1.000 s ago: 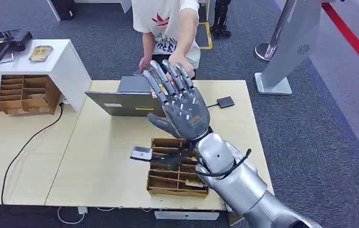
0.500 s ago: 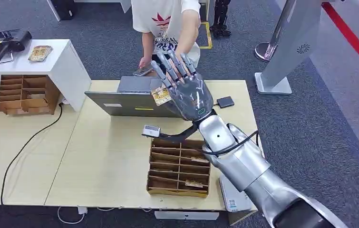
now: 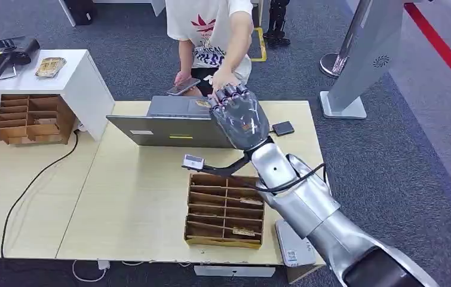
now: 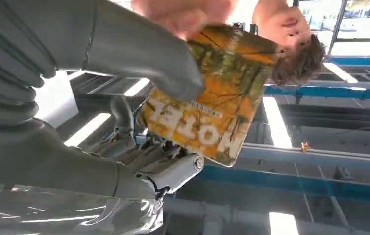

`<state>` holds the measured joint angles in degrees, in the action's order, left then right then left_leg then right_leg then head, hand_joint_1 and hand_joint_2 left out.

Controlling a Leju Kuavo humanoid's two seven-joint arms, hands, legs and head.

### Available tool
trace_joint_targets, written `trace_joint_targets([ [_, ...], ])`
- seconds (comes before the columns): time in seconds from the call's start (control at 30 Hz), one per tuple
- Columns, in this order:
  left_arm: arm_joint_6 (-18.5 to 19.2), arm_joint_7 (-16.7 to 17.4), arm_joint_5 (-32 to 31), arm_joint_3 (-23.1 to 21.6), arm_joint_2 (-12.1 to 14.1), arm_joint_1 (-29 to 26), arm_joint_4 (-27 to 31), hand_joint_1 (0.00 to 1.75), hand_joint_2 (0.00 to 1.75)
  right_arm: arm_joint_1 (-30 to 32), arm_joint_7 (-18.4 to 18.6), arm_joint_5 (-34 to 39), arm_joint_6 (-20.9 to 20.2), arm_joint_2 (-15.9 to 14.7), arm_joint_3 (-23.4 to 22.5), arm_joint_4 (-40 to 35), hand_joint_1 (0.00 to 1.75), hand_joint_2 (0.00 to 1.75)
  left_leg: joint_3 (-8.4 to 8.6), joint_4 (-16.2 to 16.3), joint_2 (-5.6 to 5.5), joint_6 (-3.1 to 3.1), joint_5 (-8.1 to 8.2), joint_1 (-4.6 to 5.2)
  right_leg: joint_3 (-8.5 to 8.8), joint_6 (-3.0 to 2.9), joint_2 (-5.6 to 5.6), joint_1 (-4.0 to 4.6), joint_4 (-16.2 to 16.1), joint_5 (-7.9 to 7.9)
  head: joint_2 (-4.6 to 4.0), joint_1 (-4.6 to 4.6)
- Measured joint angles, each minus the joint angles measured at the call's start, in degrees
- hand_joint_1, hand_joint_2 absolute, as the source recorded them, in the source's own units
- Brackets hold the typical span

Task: Pass the card to the sensor for recognition and then transmit it.

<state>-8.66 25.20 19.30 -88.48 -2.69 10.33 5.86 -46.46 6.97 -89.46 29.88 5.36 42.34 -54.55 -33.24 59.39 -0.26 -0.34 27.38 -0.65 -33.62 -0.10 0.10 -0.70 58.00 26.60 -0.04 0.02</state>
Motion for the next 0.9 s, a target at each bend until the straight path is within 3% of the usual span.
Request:
trace_joint_targets([
  [0.9,-0.17,0.0,0.44,0.0,0.0,-0.01,0.0,0.0,1.75,-0.06,-0.31,0.24,-0.04,0.04,-0.02,0.7,1.75,1.75,0.0,0.0,0.0,0.0,0.0,0.0,0.0,0.0,0.0,0.0,0.0,0.0,0.0,-0.02],
])
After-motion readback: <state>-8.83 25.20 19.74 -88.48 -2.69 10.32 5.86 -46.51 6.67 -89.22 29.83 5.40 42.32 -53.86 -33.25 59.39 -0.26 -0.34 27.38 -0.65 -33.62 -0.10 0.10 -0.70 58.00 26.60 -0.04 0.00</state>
